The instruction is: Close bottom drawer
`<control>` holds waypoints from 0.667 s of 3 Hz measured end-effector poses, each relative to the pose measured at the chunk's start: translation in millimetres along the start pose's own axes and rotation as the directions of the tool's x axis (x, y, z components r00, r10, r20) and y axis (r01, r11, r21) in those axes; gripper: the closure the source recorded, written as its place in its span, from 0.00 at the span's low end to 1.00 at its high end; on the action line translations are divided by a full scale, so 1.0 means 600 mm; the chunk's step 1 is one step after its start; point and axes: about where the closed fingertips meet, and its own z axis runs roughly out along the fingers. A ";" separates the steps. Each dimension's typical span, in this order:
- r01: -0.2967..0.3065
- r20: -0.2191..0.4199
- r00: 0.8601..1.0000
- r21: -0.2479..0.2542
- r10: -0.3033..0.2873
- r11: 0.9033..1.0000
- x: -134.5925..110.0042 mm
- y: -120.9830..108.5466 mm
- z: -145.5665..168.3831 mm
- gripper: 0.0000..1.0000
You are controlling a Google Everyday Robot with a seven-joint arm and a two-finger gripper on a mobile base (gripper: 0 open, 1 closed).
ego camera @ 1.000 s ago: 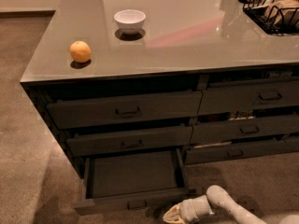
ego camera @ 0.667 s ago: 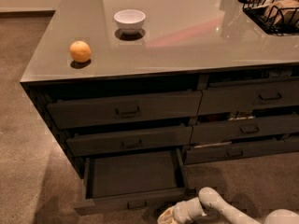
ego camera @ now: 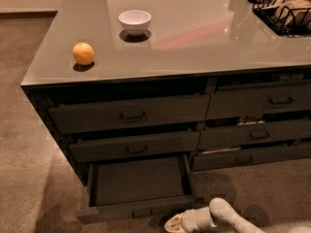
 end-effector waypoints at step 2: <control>0.022 0.033 0.999 0.233 -0.030 0.972 -0.016 -0.100 -0.022 1.00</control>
Offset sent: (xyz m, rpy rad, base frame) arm 0.1290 -0.0212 0.0147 0.0476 -0.2334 -0.3014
